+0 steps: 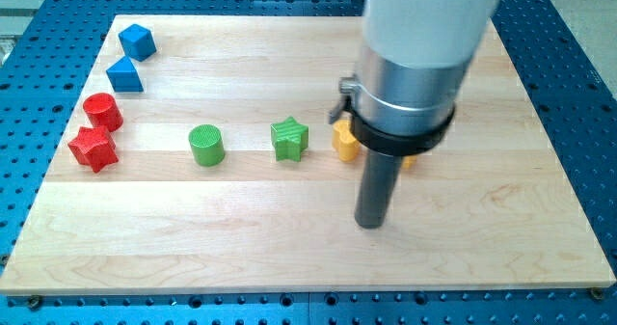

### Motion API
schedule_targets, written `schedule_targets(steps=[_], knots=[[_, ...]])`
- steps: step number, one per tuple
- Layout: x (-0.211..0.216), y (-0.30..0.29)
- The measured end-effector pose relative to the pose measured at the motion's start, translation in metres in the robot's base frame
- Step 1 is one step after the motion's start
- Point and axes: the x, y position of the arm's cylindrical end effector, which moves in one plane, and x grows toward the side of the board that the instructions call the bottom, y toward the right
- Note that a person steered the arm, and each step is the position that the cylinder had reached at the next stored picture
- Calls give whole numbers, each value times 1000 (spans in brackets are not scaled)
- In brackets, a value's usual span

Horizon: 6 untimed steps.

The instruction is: Move the green circle horizontally to the green star

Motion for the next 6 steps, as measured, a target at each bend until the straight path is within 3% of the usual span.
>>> schedule_targets(steps=[1, 2, 3, 6], knots=[[-29, -18], [-54, -84], [-61, -93], [-173, -31]])
